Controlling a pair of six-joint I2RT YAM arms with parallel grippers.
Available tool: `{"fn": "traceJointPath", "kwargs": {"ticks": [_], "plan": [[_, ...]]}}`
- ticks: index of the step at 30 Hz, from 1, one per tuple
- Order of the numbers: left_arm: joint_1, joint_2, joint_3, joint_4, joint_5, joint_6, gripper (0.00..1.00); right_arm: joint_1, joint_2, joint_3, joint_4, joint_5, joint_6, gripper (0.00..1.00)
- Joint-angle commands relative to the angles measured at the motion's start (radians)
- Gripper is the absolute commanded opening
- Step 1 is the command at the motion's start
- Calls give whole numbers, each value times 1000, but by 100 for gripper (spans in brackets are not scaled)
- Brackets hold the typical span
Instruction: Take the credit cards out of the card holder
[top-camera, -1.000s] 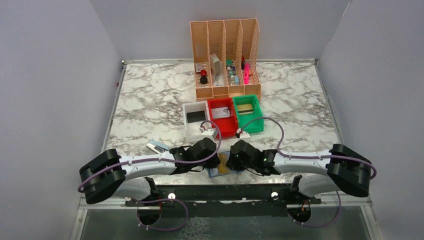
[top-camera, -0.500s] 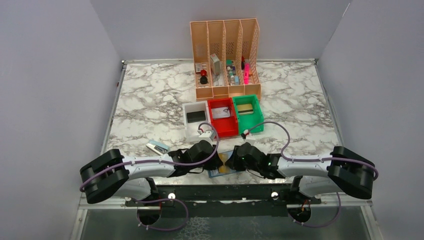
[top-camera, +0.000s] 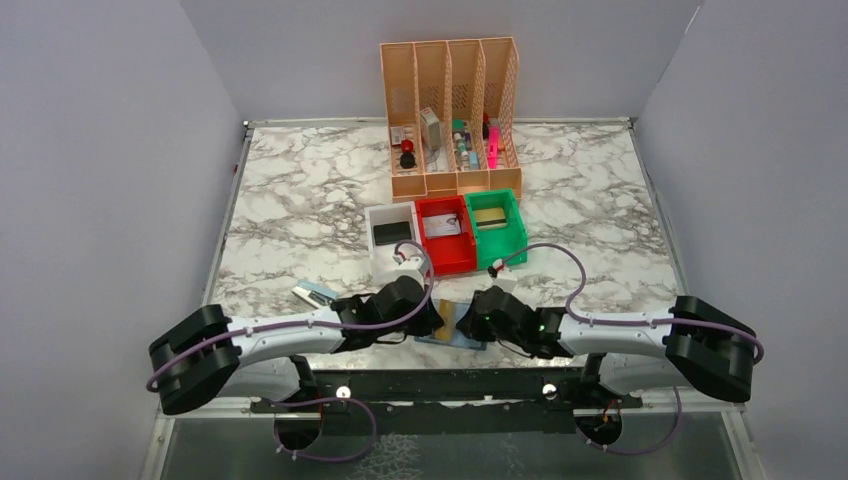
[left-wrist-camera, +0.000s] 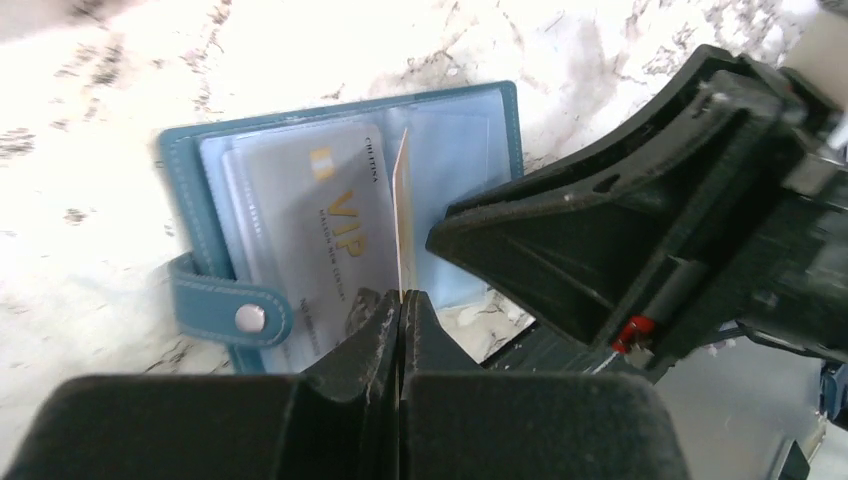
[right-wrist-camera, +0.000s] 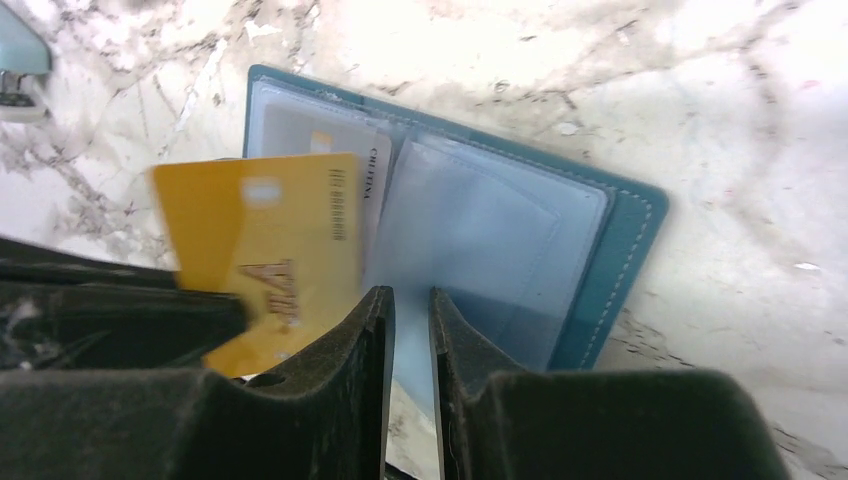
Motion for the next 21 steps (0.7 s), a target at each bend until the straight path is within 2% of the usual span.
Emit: {"fn": "traceJointPath", "kwargs": {"ticks": [1, 12, 13, 18, 21], "plan": [[16, -124, 39, -186, -104, 58, 0, -4, -14, 5, -238, 124, 16, 25], [43, -329, 73, -311, -135, 136, 0, -4, -271, 63, -200, 80, -165, 28], [43, -340, 77, -319, -145, 140, 0, -4, -275, 74, -194, 68, -173, 32], [46, -371, 103, -343, -149, 171, 0, -4, -234, 107, -162, 17, -185, 34], [51, -368, 122, -357, -141, 200, 0, -4, -212, 98, -129, 25, -171, 41]]}}
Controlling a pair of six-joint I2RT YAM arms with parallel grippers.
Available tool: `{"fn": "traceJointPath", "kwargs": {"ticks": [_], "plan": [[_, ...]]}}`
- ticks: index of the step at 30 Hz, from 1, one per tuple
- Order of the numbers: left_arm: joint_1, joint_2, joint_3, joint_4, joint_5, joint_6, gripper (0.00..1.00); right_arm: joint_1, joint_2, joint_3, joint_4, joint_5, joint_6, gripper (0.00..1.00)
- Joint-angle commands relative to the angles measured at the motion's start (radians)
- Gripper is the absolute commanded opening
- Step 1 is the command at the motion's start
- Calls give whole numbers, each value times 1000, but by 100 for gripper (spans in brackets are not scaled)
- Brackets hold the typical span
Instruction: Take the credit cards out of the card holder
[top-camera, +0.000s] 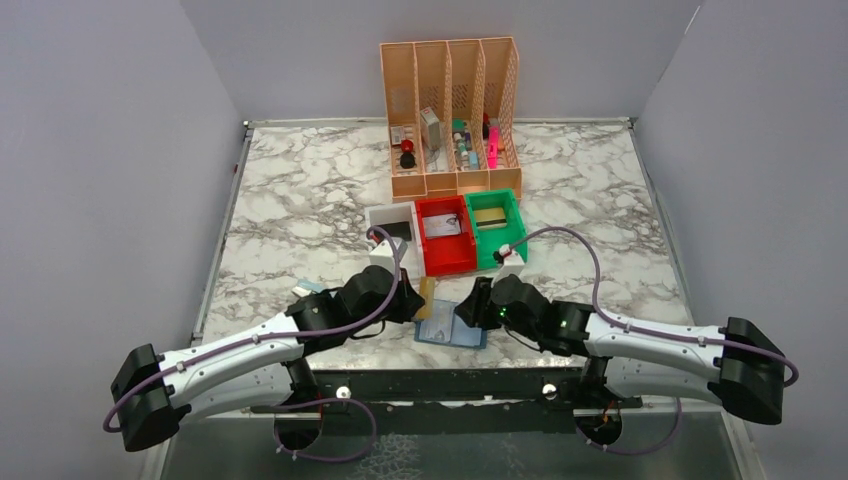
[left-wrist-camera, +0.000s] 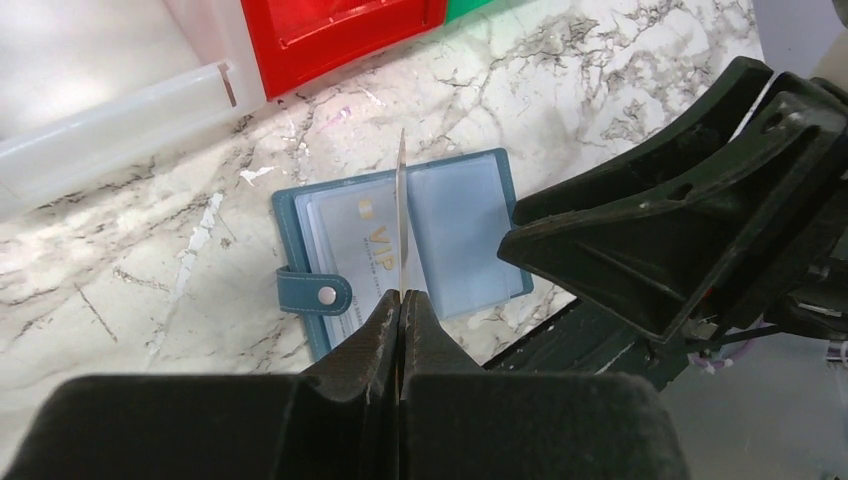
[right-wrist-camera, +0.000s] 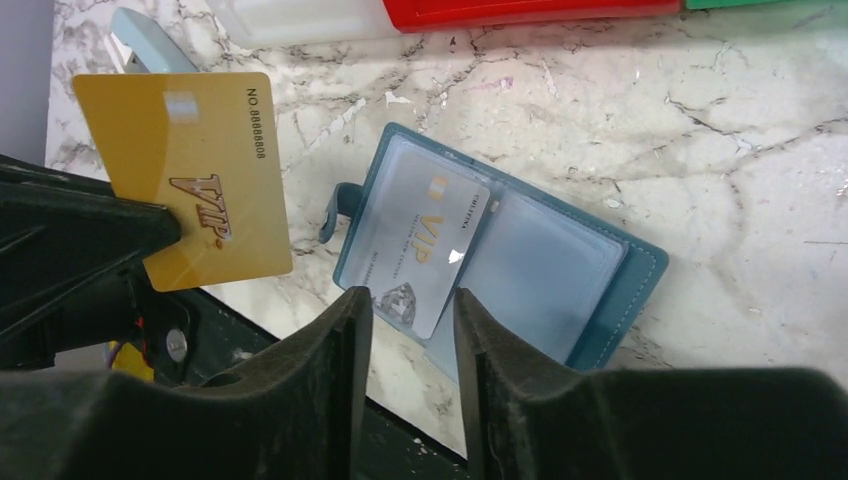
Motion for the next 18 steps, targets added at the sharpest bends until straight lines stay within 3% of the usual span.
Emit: {"fn": "traceJointPath", "kwargs": {"ticks": [1, 4, 10, 16, 18], "plan": [[12, -12, 48, -41, -19, 70, 0, -3, 34, 7, 49, -10, -12, 43], [46, -18, 56, -42, 21, 121, 0, -3, 47, 19, 5, 61, 61, 47], [244, 7, 60, 15, 272, 183, 0, -18, 1, -28, 88, 56, 27, 55], [306, -32, -37, 213, 448, 104, 0, -208, -34, -124, 327, -383, -35, 55], [306, -52, -74, 274, 467, 65, 0, -232, -44, -166, 418, -461, -29, 57]]}}
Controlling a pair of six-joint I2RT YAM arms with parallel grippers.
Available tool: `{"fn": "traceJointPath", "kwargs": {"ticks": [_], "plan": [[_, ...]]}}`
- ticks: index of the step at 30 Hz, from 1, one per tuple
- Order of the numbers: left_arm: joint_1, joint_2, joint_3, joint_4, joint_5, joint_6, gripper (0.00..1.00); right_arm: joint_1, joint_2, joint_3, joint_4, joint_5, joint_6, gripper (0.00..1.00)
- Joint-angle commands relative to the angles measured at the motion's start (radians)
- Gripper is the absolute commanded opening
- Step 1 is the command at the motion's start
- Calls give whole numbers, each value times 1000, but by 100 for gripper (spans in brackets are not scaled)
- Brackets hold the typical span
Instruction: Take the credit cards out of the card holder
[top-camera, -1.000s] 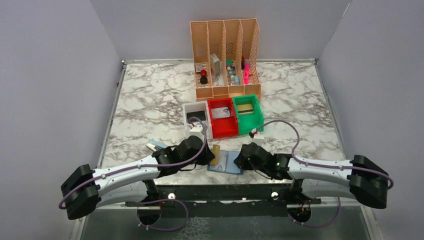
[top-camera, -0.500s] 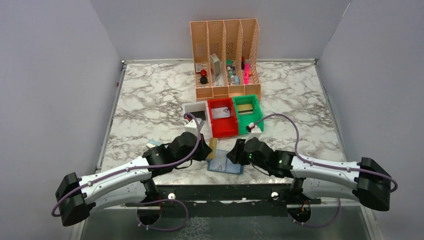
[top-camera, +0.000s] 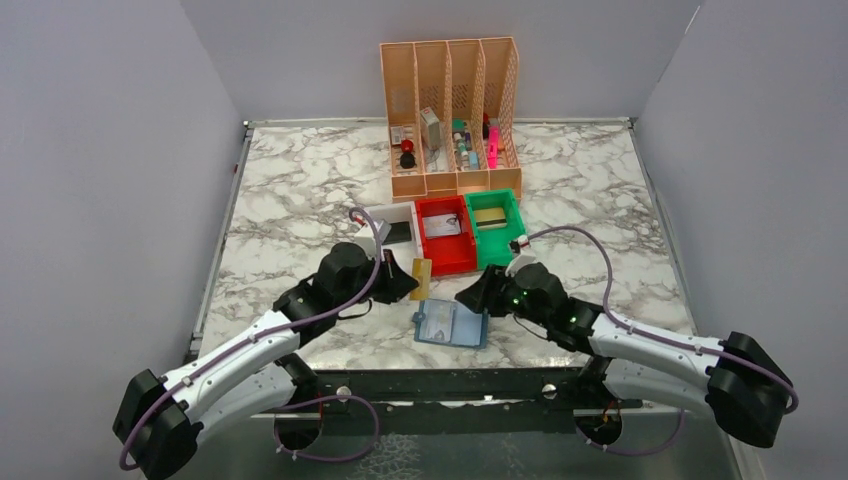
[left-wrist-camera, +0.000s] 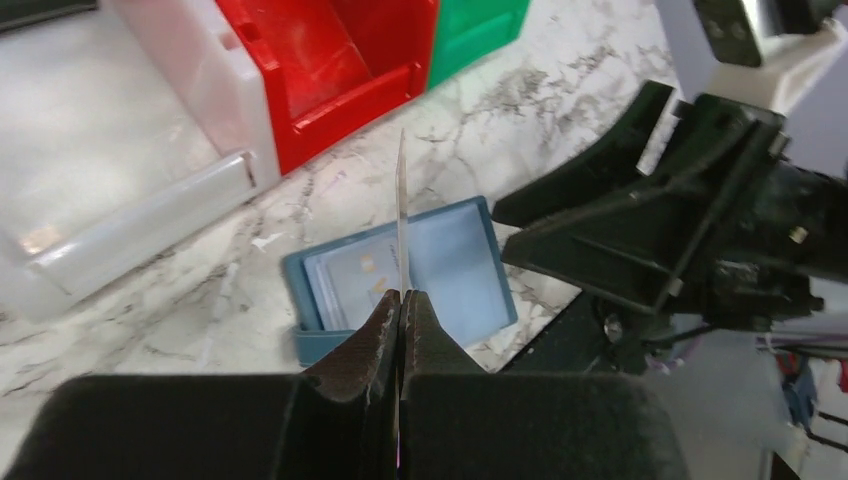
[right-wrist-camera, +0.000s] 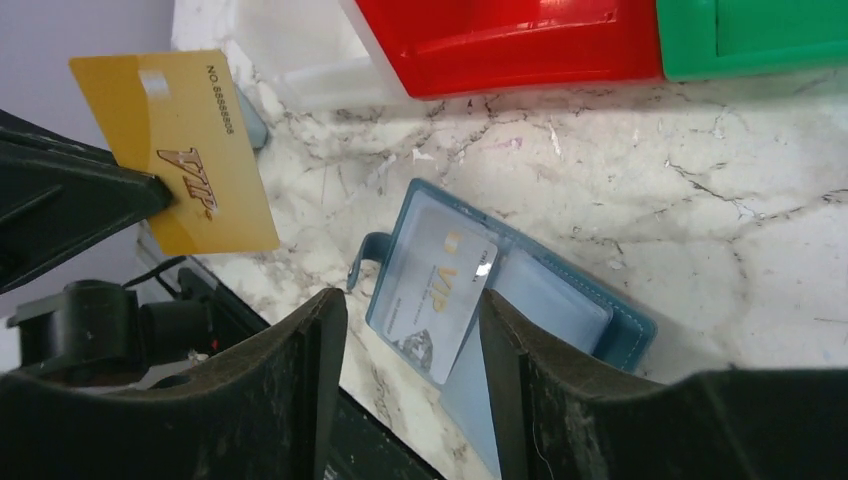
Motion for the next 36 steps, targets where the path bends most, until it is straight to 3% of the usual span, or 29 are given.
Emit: {"fn": "traceJointPath", "kwargs": {"ticks": [1, 8, 14, 19, 24, 36], "plan": [[9, -56, -86, 198, 154, -84, 0, -60, -29, -85, 273, -289, -20, 58], [10, -125, -235, 433, 226, -227, 0, -60, -4, -138, 514, -471, 17, 63], [9, -129, -233, 468, 281, -239, 0, -60, 40, -115, 541, -423, 17, 63], [9, -156, -252, 519, 314, -280, 0, -61, 32, -159, 617, -323, 62, 56], [9, -157, -282, 570, 342, -310, 0, -61, 46, -125, 643, -404, 39, 51], [9, -185, -322, 583, 362, -334, 0, -78, 32, -128, 664, -422, 49, 31]]}}
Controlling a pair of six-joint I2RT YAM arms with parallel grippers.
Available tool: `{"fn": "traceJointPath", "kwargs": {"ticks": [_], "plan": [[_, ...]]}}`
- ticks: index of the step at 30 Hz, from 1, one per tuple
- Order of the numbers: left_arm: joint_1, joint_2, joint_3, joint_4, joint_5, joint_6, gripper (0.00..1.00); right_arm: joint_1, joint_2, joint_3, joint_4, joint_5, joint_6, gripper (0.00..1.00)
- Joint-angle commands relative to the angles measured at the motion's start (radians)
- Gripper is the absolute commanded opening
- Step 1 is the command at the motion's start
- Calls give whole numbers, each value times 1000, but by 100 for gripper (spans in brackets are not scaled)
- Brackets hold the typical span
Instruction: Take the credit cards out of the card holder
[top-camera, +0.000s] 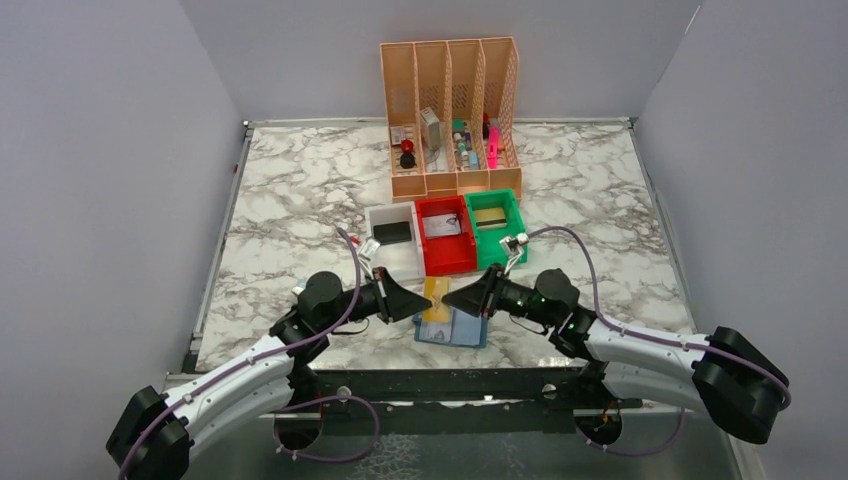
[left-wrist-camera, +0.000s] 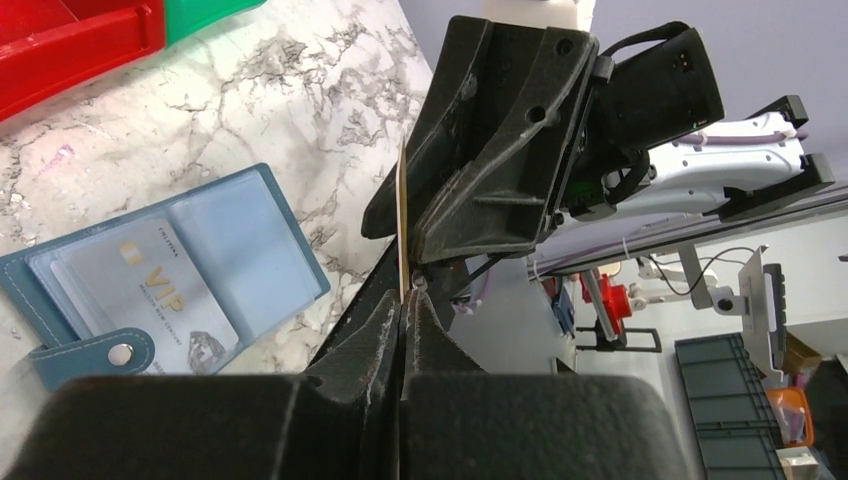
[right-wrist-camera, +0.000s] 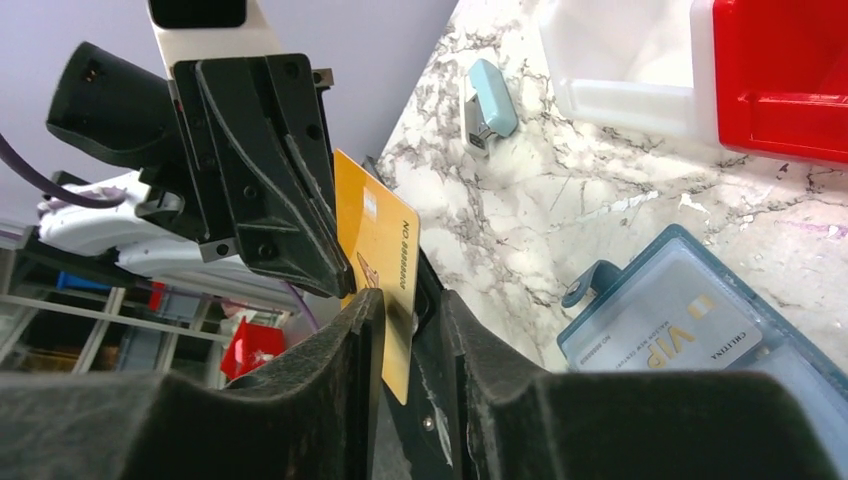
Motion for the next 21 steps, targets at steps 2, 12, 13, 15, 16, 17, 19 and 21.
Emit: {"fn": "traceJointPath", "kwargs": {"ticks": [2, 12, 13, 15, 16, 17, 19, 21], "plan": [[6, -31, -13, 48, 35, -14, 0, -17, -4, 3, 79, -42, 13, 26], [6, -35, -14, 51, 54, -21, 0, -29, 16, -24, 187, -121, 53, 6], [7, -36, -14, 51, 53, -22, 0, -29, 15, -25, 190, -125, 53, 3], [6, -41, -16, 51, 52, -20, 0, -29, 11, -27, 187, -127, 57, 1], [6, -46, -17, 51, 51, -19, 5, -29, 6, -27, 178, -120, 56, 1], [6, -47, -17, 51, 46, -17, 16, -29, -2, -30, 159, -107, 52, 1], [7, -50, -17, 35, 36, -11, 45, -29, -37, -28, 88, -60, 35, 1], [6, -48, -1, -24, 12, 11, 59, -29, -79, -18, -7, -9, 6, 1]]}}
